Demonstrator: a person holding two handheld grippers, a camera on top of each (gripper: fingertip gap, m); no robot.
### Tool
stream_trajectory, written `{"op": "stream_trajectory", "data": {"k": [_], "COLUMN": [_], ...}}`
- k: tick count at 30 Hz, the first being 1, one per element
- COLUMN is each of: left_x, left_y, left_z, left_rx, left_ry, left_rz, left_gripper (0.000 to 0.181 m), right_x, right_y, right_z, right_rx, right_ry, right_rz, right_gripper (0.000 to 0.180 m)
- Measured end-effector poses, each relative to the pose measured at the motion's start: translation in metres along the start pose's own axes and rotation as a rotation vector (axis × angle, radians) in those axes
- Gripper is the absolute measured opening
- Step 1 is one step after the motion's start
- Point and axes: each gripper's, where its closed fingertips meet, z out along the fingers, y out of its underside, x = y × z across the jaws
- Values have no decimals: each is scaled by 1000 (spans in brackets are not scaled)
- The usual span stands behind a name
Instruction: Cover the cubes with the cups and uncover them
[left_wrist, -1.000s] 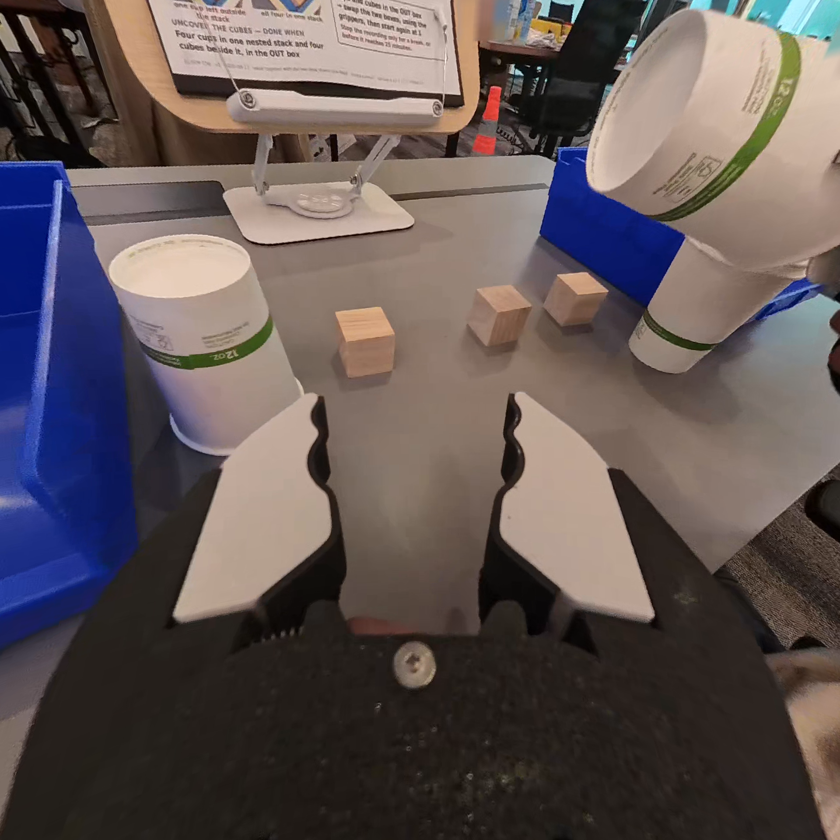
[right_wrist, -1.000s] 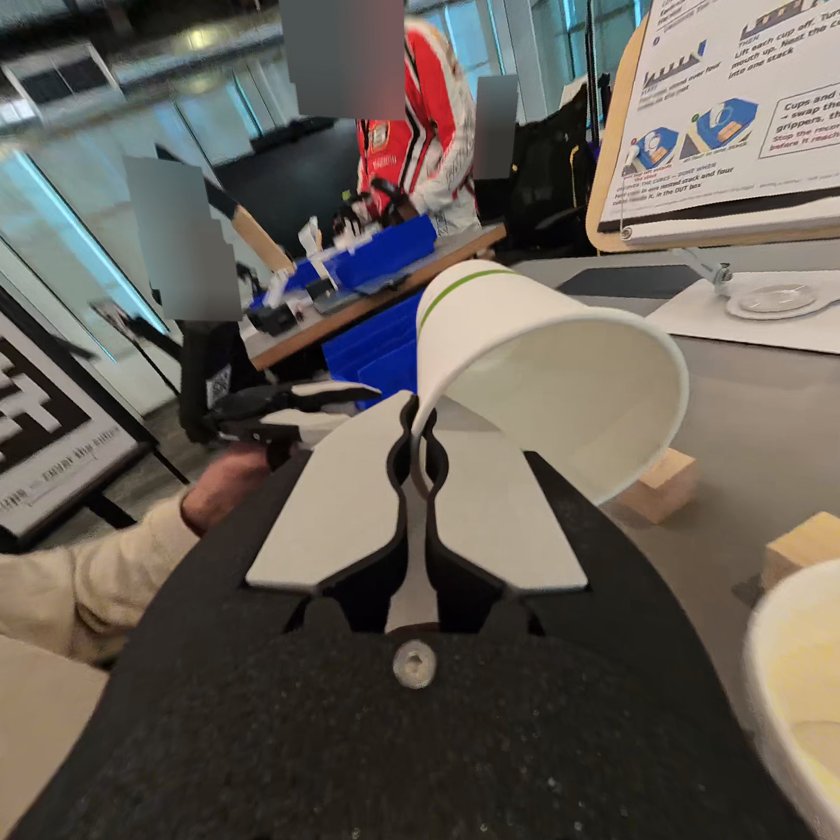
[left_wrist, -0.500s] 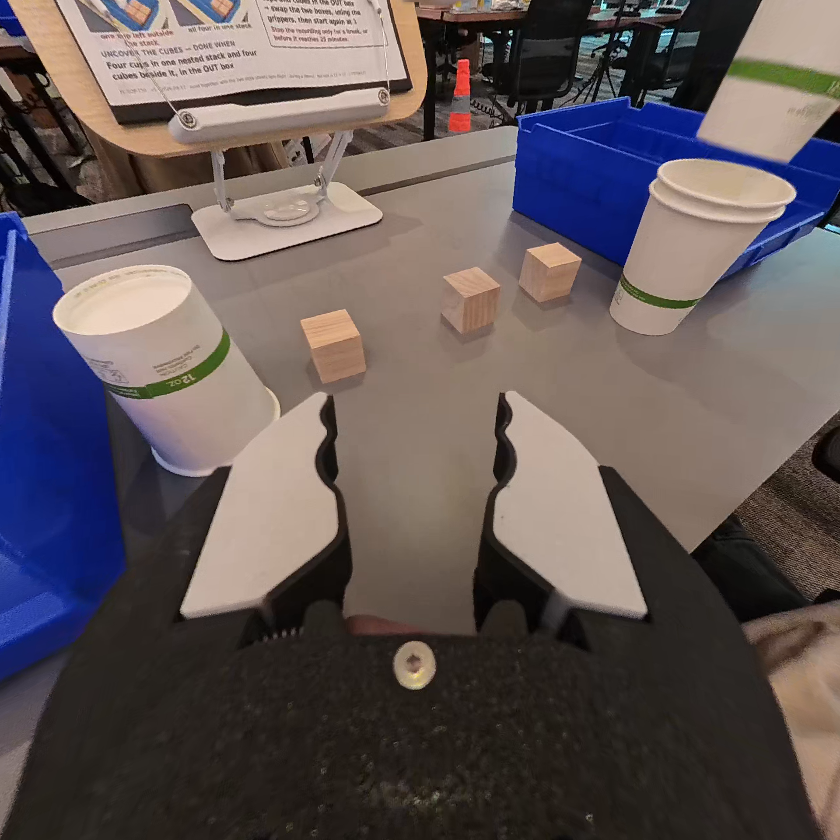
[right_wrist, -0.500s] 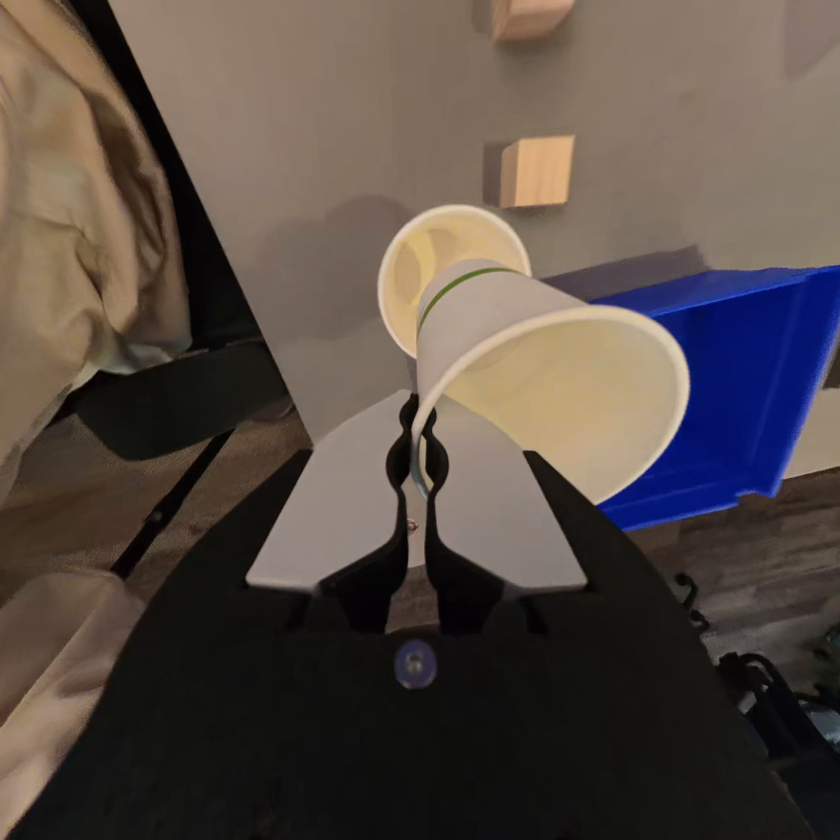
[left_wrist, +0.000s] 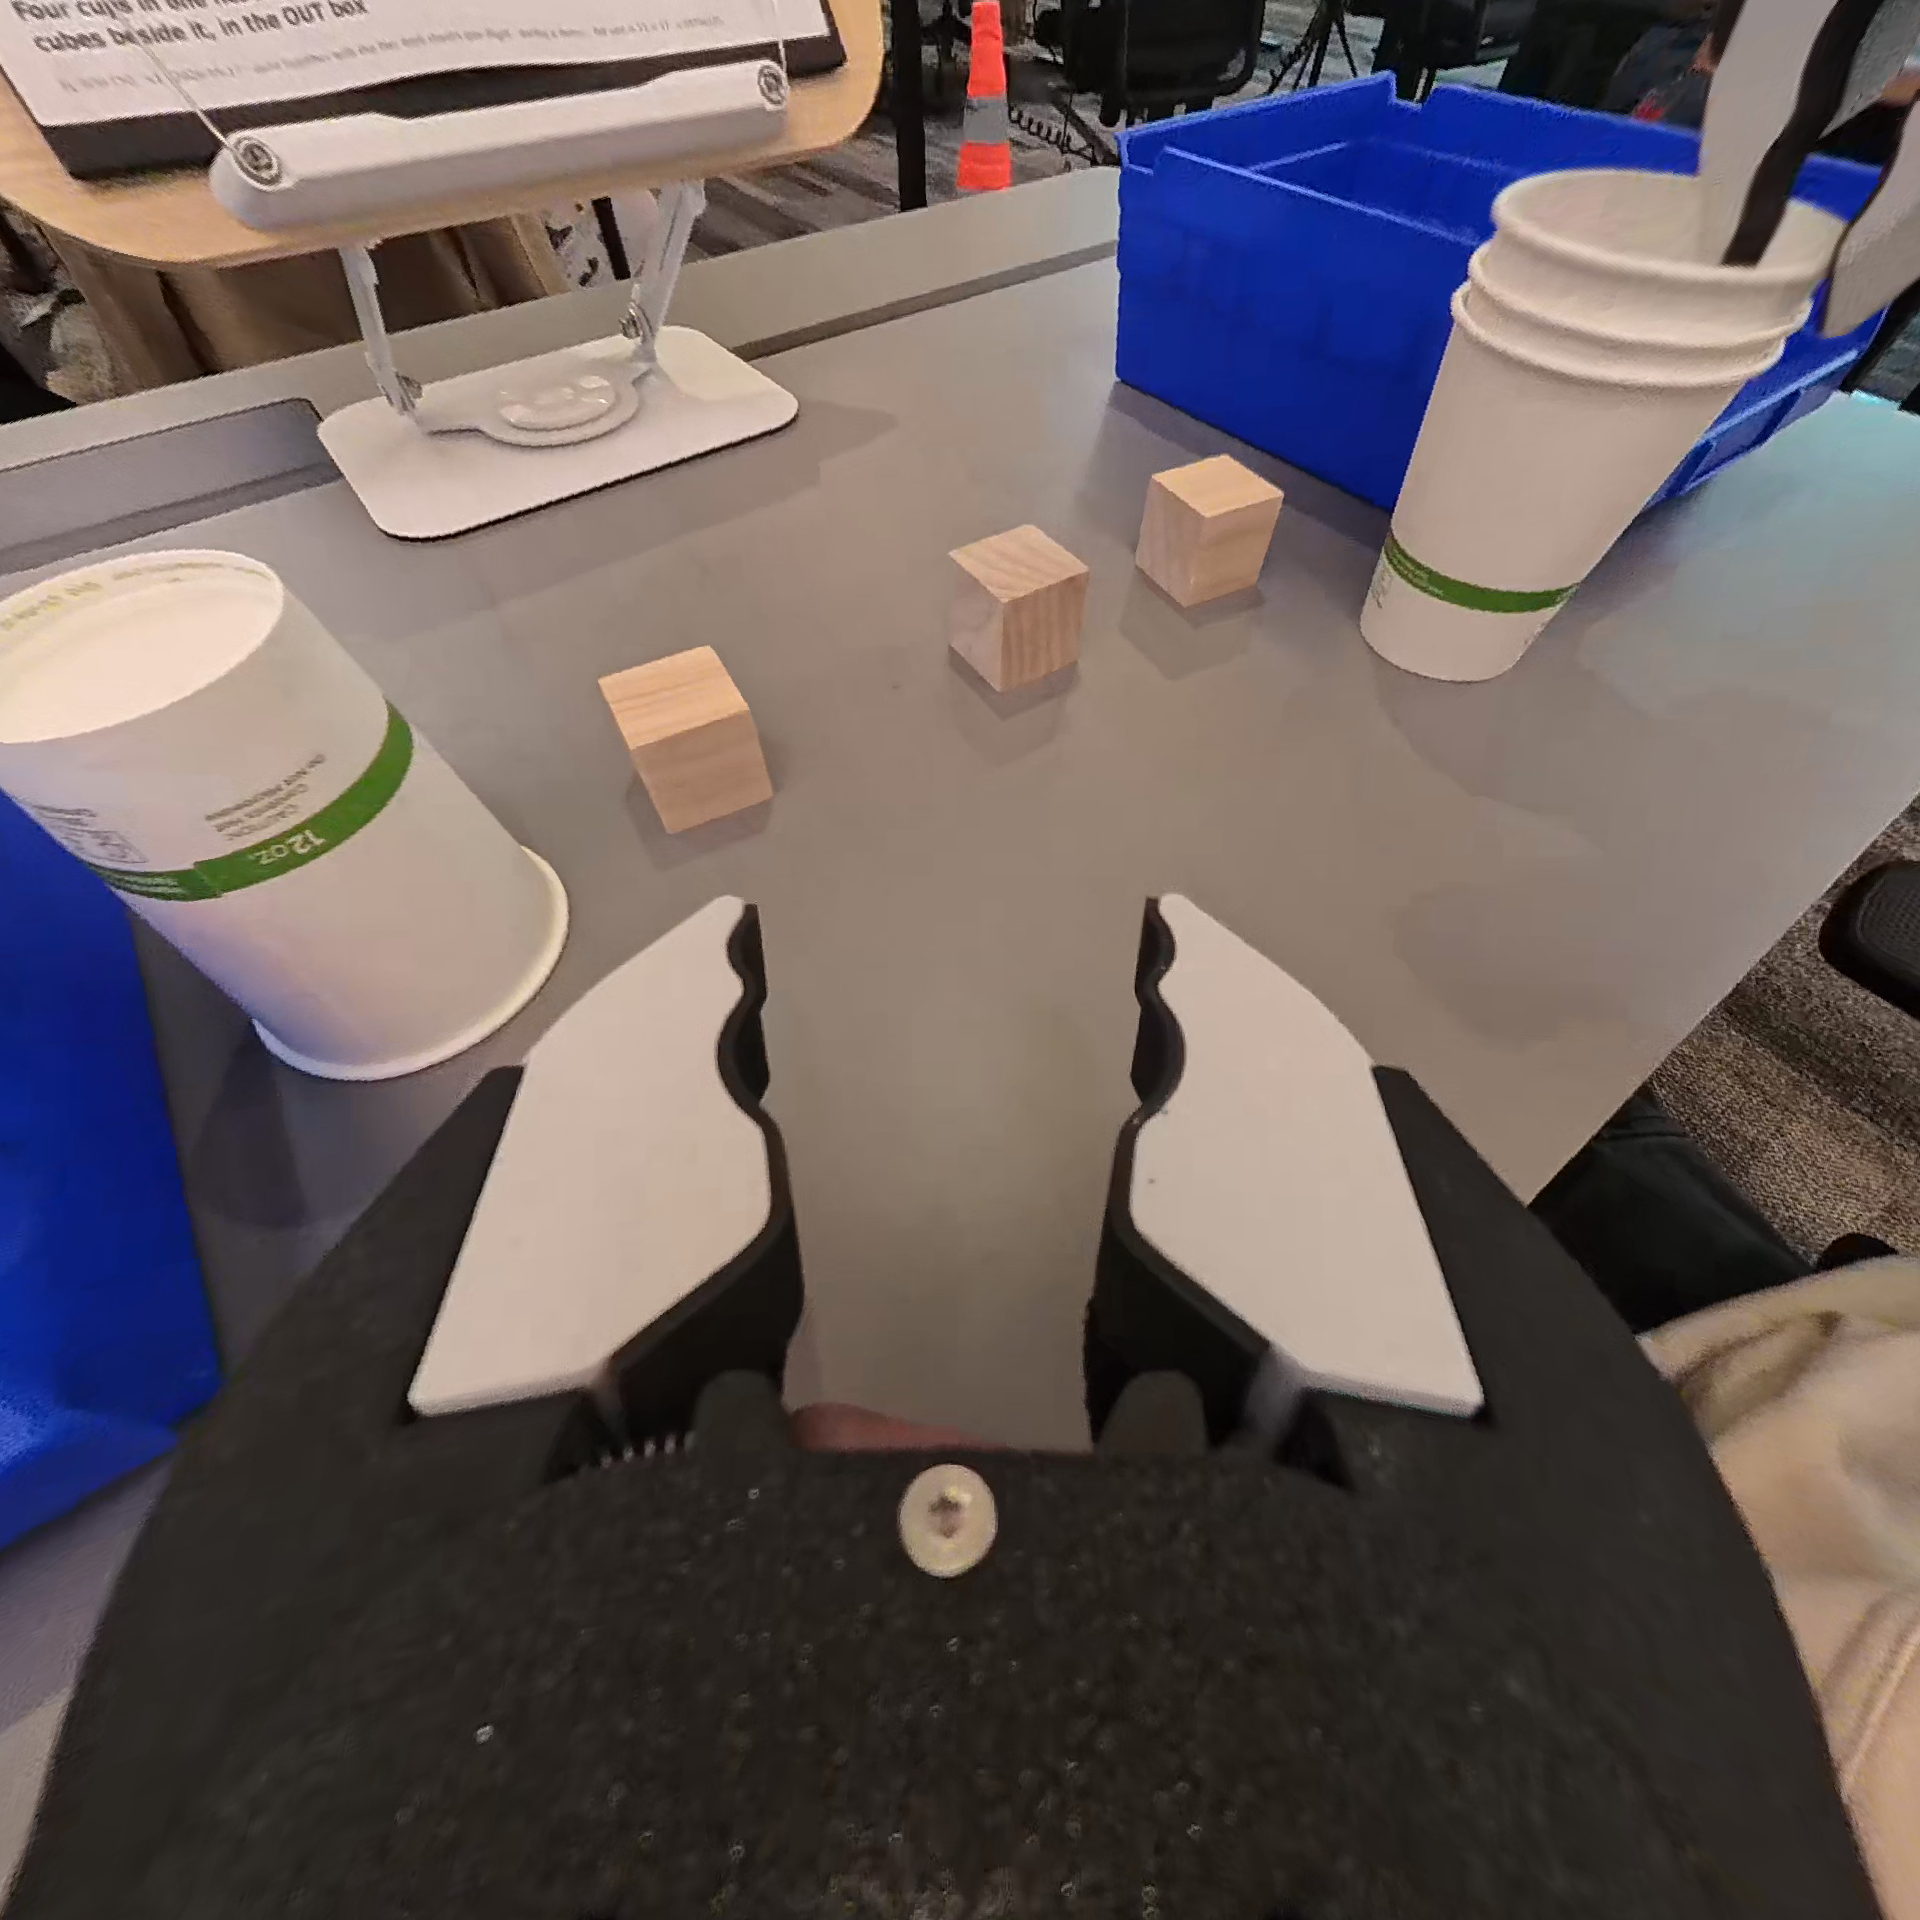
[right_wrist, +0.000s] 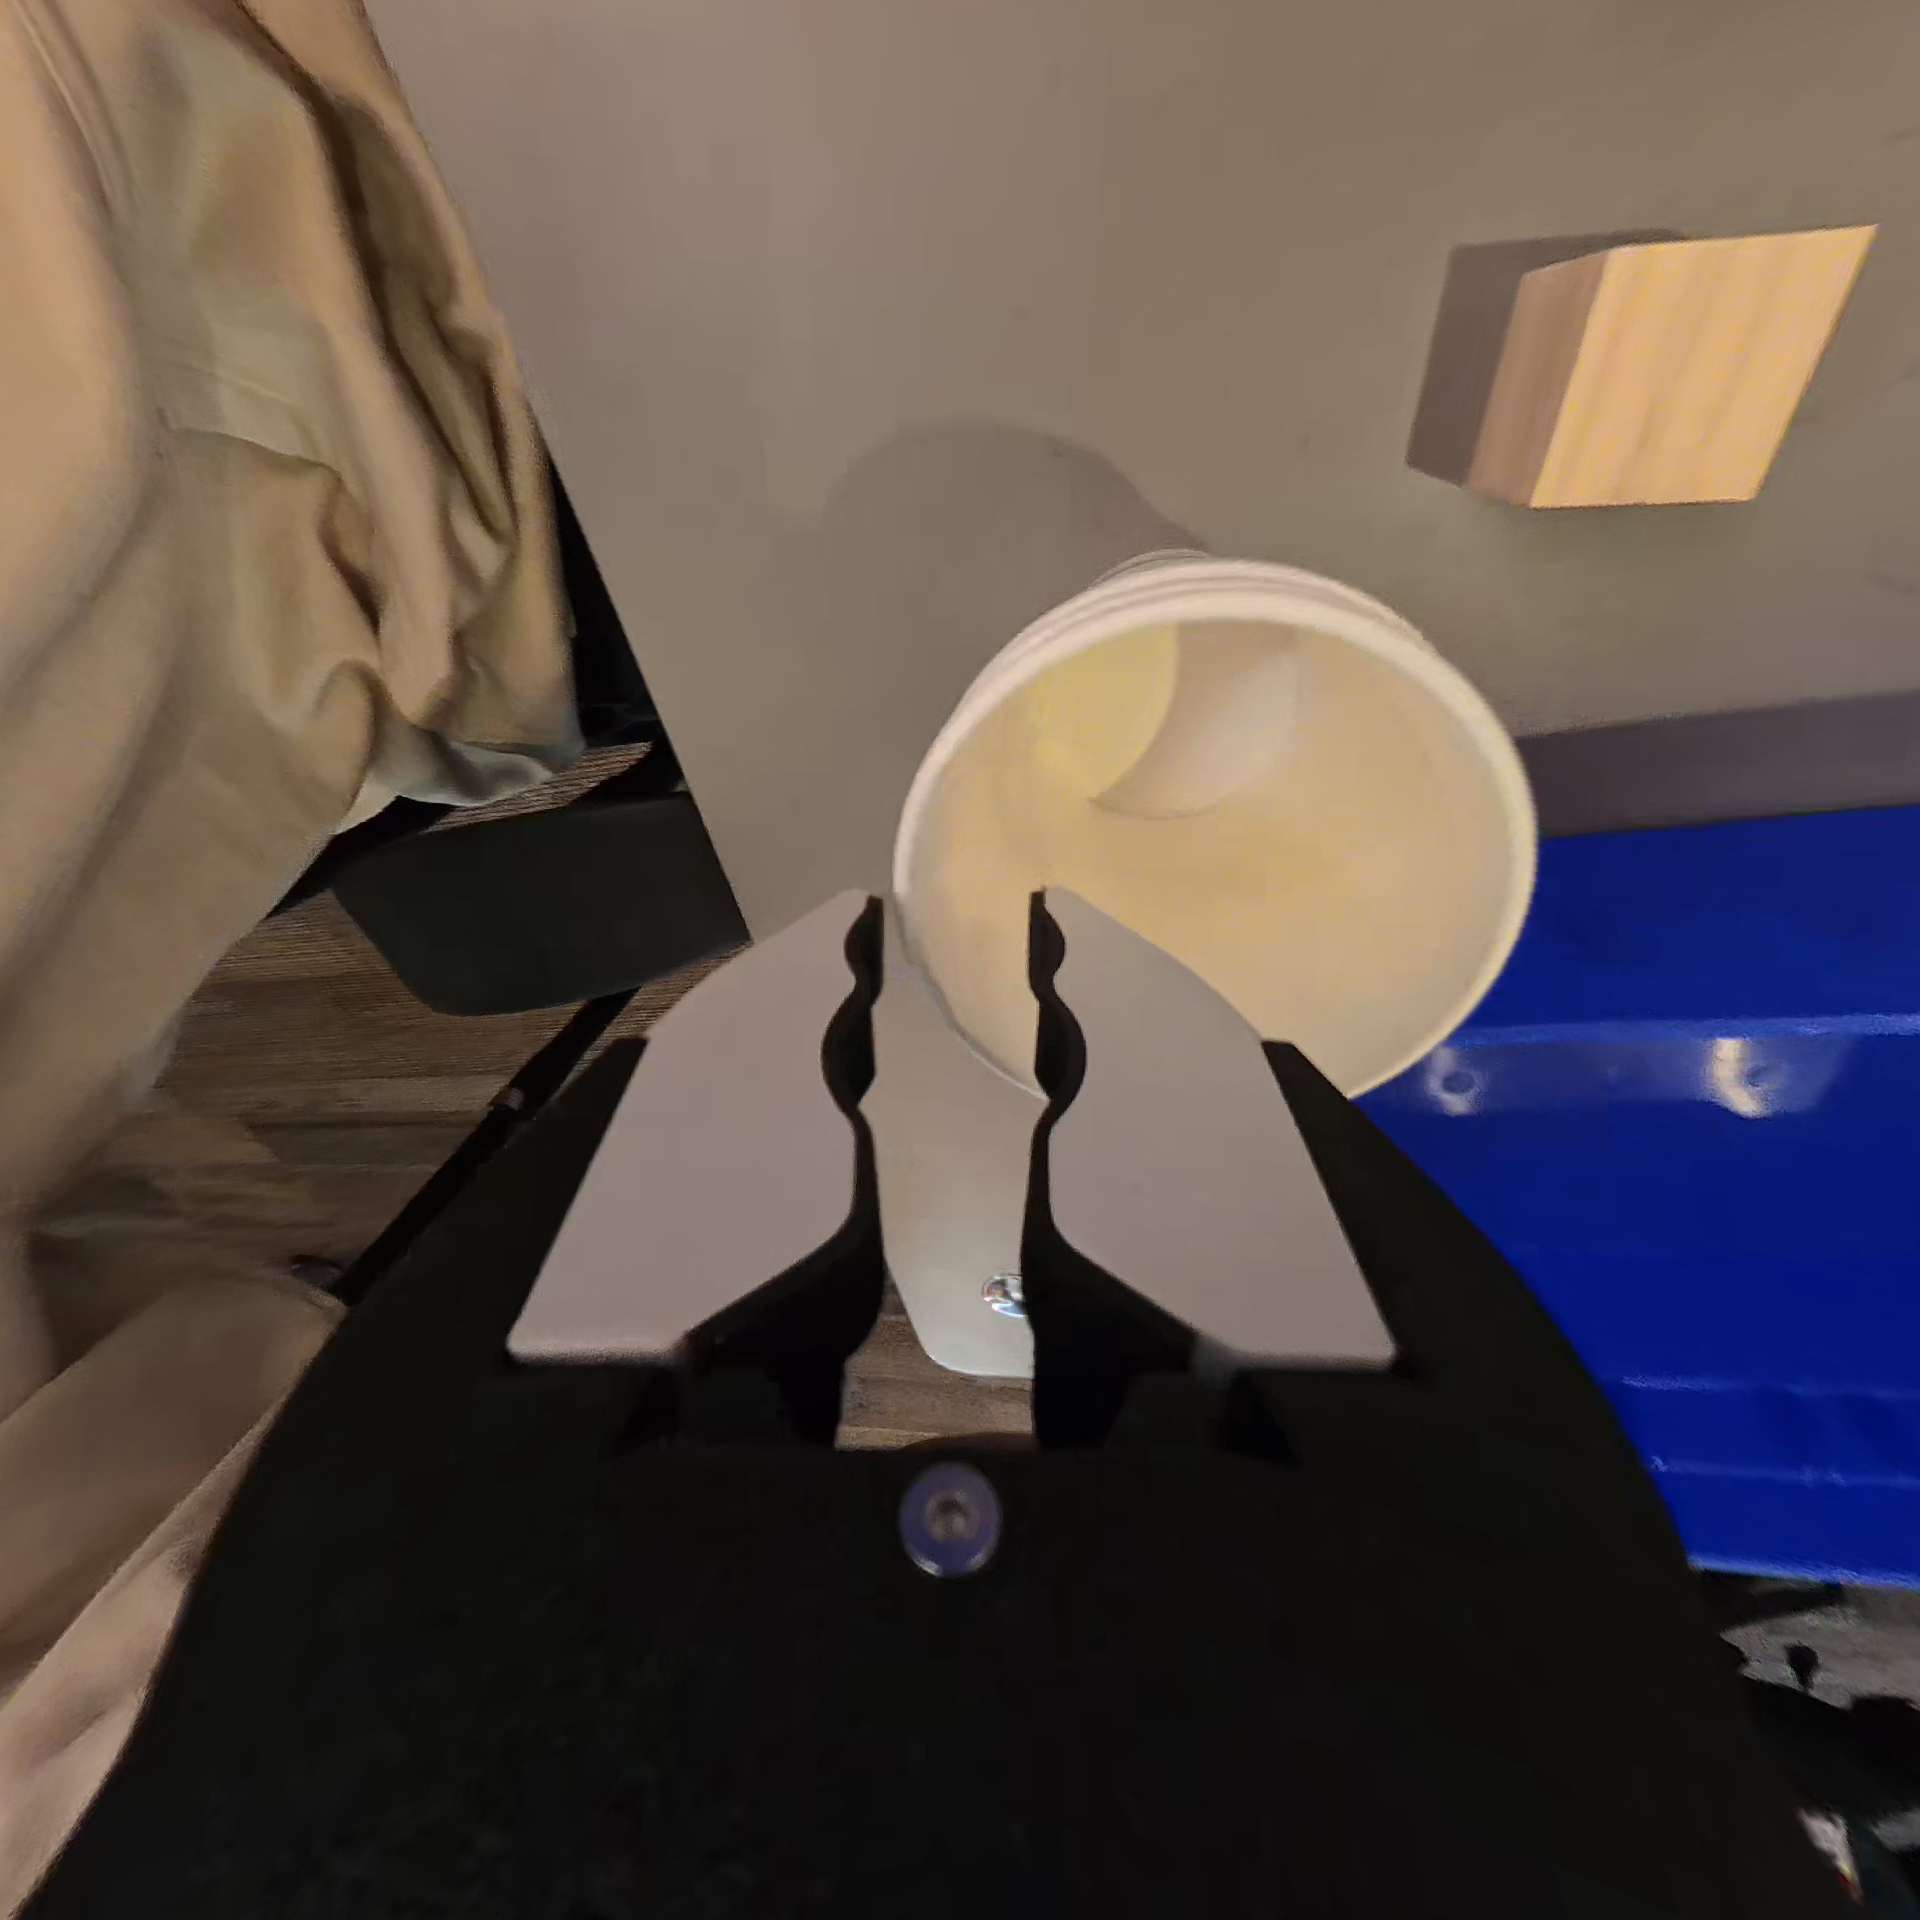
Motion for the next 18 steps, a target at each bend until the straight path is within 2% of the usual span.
{"op": "stream_trajectory", "data": {"k": [1, 5, 7, 9, 11, 13, 15, 18], "left_x": [1, 2, -2, -7, -16, -28, -39, -55], "left_y": [1, 6, 6, 5, 3, 2, 3, 12], "left_z": [1, 3, 4, 3, 0, -2, -4, -5], "left_rx": [-3, -24, -24, -16, 0, 12, 12, -14], "left_ry": [1, -4, -17, -32, -64, -107, -151, -212], "left_rz": [7, 25, 18, -4, -33, -56, -72, -96], "left_gripper": [69, 69, 69, 69, 70, 72, 74, 76], "right_x": [-1, -5, -5, -10, -26, -49, -68, -89], "right_y": [1, -1, -17, -46, -80, -107, -126, -155], "right_z": [2, -4, -29, -64, -97, -107, -79, -15], "right_rx": [1, 50, 200, 461, 814, 1180, 1386, 1478], "right_ry": [-15, -17, 81, 248, 392, 431, 362, 226], "right_rz": [3, 8, -5, -39, -55, 4, 86, 155], "right_gripper": [29, 37, 42, 49, 56, 56, 52, 53]}}
